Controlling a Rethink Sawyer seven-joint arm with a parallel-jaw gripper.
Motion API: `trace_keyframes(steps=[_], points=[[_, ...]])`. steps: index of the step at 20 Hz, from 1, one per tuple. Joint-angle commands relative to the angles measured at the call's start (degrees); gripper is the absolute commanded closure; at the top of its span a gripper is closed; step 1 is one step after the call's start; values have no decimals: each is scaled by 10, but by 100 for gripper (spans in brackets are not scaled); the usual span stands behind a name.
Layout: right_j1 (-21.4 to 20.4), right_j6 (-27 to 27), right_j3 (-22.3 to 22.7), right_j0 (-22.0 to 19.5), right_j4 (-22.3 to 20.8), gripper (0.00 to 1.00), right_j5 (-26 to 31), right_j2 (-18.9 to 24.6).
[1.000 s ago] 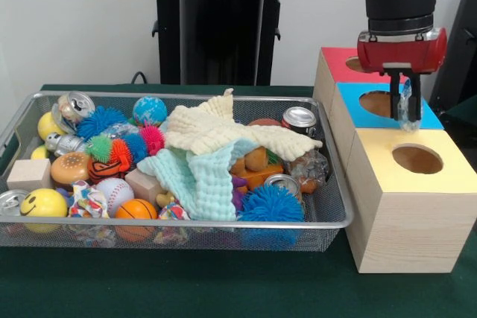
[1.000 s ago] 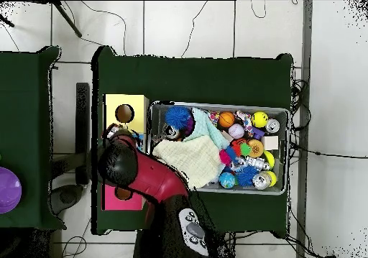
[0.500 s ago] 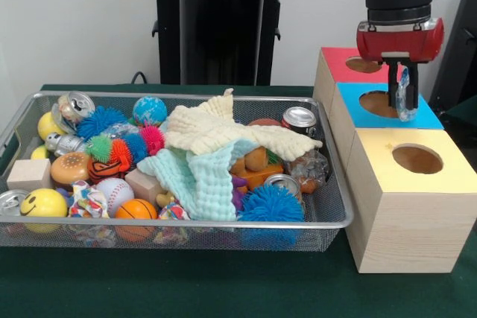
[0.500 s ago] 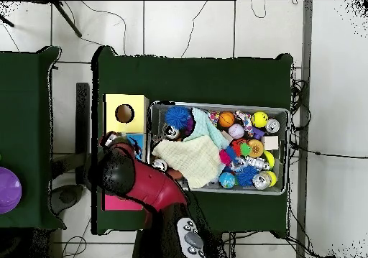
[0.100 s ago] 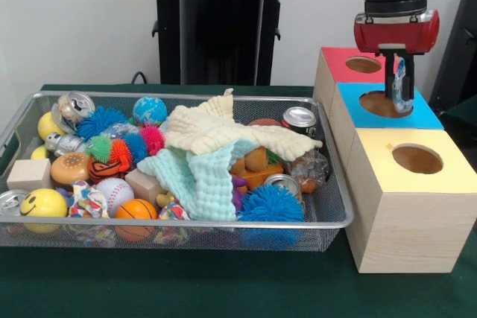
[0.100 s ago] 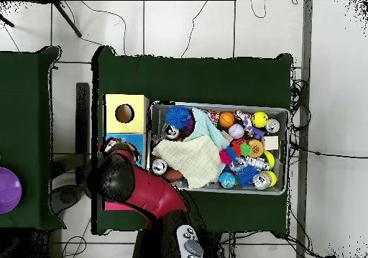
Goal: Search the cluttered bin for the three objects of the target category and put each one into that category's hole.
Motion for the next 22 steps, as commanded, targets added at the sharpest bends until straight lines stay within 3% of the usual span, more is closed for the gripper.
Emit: trace_keyframes(steps=[1, 12, 18, 22], points=[[7, 171, 40, -15, -3, 100, -43, 55], [20, 177, 47, -22, -14, 100, -78, 68], [20, 186, 79, -80, -66, 100, -113, 118], [21, 183, 89, -91, -86, 100, -122, 119]])
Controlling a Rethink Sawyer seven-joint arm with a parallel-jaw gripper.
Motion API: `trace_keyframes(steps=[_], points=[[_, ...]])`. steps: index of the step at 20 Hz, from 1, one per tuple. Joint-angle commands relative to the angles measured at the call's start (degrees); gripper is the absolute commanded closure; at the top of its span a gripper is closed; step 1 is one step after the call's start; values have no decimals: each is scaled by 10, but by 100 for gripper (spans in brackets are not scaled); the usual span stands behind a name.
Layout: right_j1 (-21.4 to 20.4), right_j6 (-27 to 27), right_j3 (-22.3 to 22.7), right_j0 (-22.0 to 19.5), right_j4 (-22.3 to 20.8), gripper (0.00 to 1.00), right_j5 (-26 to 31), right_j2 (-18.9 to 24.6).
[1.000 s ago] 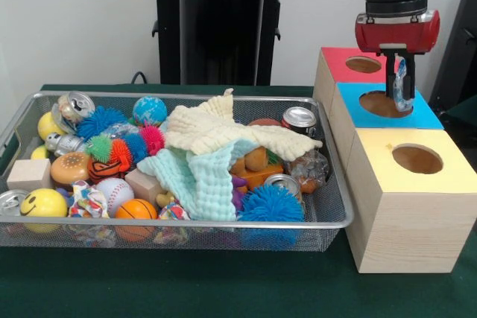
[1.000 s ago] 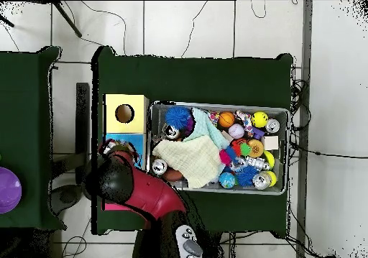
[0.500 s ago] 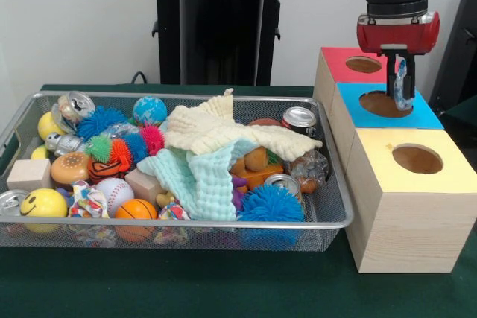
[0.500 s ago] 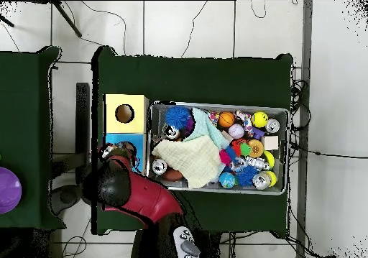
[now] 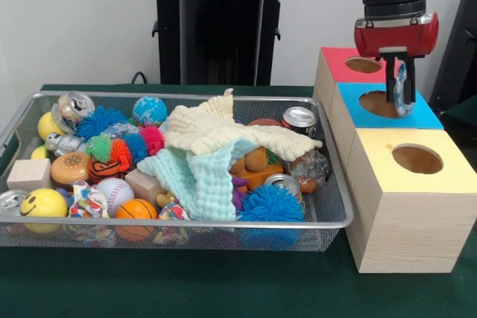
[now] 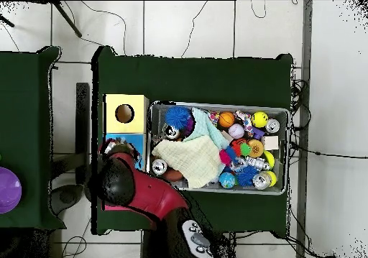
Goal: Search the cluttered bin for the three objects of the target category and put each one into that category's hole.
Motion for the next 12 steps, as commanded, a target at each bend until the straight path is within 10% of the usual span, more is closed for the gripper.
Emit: trace_keyframes(steps=[1, 12], points=[[23, 179, 59, -35, -42, 100, -52, 53], [31, 182, 44, -2, -27, 100, -60, 24]])
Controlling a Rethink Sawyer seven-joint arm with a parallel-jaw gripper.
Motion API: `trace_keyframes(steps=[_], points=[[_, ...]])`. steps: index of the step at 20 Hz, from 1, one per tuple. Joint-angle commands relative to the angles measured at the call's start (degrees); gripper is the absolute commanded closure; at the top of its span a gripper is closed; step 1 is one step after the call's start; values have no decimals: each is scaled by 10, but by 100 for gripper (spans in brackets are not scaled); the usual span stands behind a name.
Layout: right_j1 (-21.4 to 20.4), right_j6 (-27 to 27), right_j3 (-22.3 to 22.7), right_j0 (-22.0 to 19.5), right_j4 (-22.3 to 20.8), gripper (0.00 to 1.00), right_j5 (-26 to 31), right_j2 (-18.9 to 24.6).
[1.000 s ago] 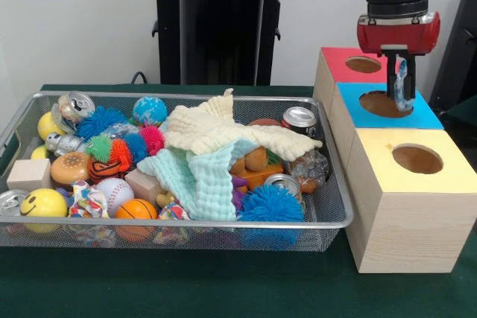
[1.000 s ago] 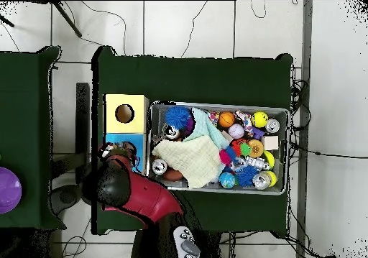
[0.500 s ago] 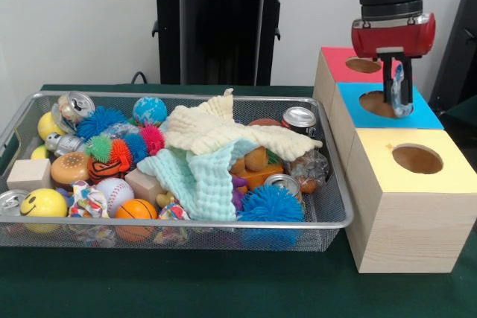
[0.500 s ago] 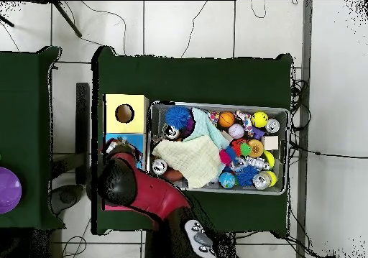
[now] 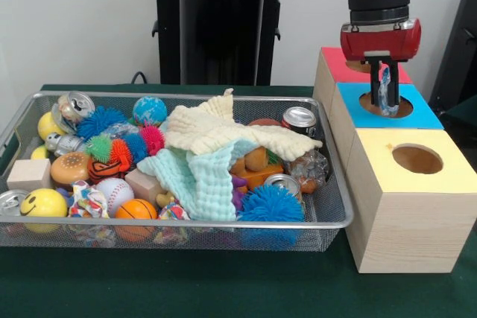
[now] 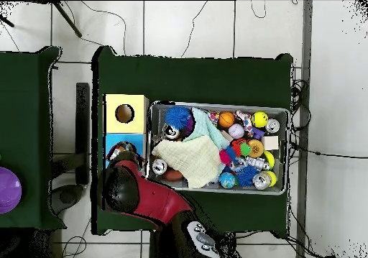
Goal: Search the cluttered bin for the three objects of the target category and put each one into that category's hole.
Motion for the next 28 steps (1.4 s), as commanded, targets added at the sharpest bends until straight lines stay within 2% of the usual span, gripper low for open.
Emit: trace_keyframes(steps=[1, 4, 6, 10, 15, 28], points=[[21, 162, 11, 26, 12, 100, -21, 4], [32, 151, -15, 78, 49, 100, -19, -40], [40, 152, -24, 90, 58, 100, -22, -47], [48, 148, -38, 87, 60, 100, -13, -44], [58, 145, -42, 62, 41, 100, -15, -27], [64, 162, -24, 16, -5, 100, -44, 9]])
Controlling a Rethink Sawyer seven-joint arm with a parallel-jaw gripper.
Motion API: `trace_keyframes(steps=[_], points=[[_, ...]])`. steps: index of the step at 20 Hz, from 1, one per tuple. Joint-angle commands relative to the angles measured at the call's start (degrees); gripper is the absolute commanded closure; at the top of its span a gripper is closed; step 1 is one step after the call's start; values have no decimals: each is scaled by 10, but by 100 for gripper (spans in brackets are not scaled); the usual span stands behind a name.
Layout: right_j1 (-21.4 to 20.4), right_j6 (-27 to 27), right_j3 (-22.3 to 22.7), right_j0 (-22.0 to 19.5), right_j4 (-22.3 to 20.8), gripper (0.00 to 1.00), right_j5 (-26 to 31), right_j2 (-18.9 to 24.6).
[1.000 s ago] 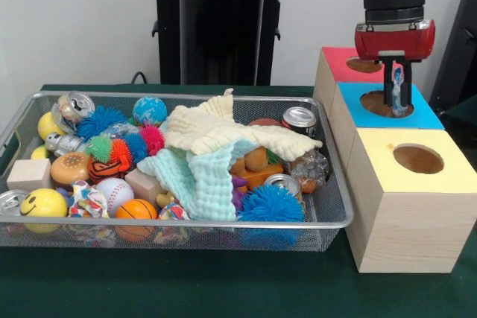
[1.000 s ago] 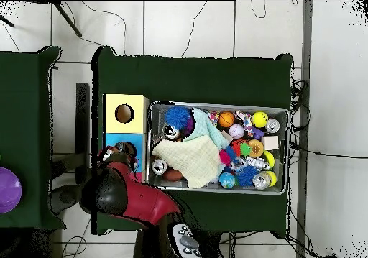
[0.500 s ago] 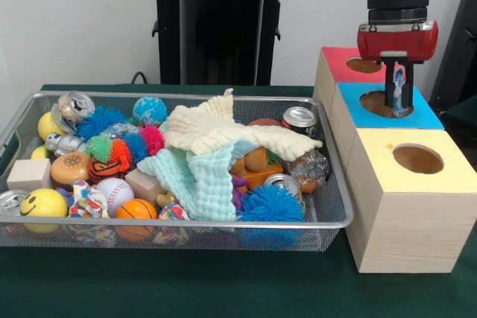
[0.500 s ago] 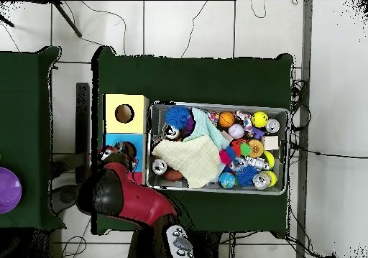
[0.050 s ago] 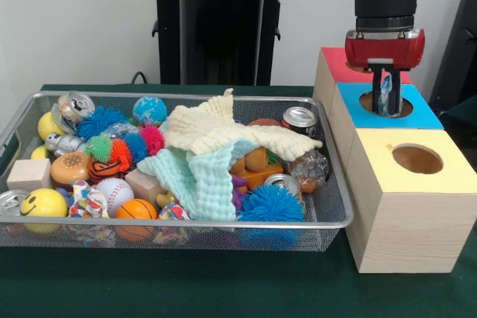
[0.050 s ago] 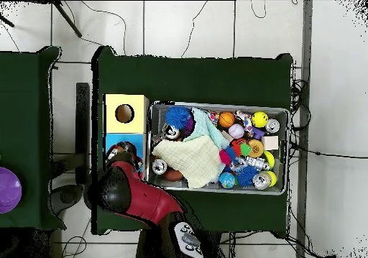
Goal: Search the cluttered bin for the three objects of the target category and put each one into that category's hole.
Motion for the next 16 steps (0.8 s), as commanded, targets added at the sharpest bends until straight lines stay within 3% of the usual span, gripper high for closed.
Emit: trace_keyframes(steps=[1, 10, 16], points=[[44, 154, -8, -36, -31, 0, -23, 52], [42, 143, -25, 10, 7, 0, -14, 17], [42, 147, -31, 14, 16, 0, -2, 19]])
